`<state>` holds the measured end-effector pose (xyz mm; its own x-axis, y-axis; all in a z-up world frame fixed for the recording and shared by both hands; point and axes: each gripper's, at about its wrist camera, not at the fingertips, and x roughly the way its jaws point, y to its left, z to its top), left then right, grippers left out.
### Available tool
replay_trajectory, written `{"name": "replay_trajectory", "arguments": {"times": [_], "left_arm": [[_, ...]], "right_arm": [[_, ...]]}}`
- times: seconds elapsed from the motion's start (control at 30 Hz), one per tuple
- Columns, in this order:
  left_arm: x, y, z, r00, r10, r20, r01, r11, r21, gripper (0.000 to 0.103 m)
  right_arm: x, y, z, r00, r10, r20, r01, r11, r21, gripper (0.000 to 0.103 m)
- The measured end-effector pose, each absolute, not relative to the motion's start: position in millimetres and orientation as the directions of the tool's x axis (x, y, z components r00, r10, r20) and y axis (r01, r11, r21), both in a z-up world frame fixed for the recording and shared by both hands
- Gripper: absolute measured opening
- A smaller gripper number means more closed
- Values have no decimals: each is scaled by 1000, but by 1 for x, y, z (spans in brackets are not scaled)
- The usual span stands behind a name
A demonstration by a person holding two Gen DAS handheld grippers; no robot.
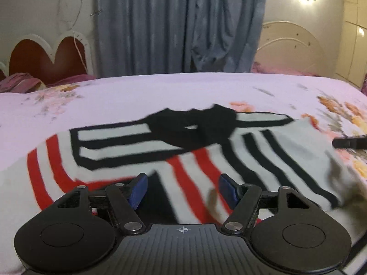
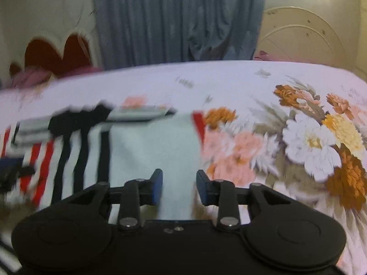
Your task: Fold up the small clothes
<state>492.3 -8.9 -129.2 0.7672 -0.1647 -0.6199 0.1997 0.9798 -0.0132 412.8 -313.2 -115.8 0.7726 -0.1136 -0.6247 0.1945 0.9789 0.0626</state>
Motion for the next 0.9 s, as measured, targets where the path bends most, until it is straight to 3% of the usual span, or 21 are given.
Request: {"name": "replay_trajectory", "arguments": {"times": [0.17, 0.27, 0.47, 0.6, 0.83, 0.9], "left_arm": [[515, -2, -142, 728, -137, -672, 168, 986, -18, 68], [514, -2, -150, 733, -125, -669, 164, 986, -5, 68], [514, 2, -148, 732, -112, -673, 141, 990, -11, 68], [509, 10, -144, 762, -39, -647, 63, 998, 14, 68], [512, 14, -148, 736, -6, -677, 45, 998, 40, 67], [503, 0, -131, 785, 42, -618, 29, 994, 105, 68]], "right_arm": [[471, -331, -127, 760, -88, -644, 201, 974, 103, 5], [492, -331, -138, 733, -110, -671, 195, 979, 52, 0], [496, -332, -142, 719, -117, -686, 178, 984, 19, 0], [492, -335, -137, 732, -102, -674, 178, 983, 44, 13], [499, -322, -136, 712, -167, -682, 177, 983, -56, 9], [488, -306, -126, 746, -133, -653, 152, 988, -28, 14]]}}
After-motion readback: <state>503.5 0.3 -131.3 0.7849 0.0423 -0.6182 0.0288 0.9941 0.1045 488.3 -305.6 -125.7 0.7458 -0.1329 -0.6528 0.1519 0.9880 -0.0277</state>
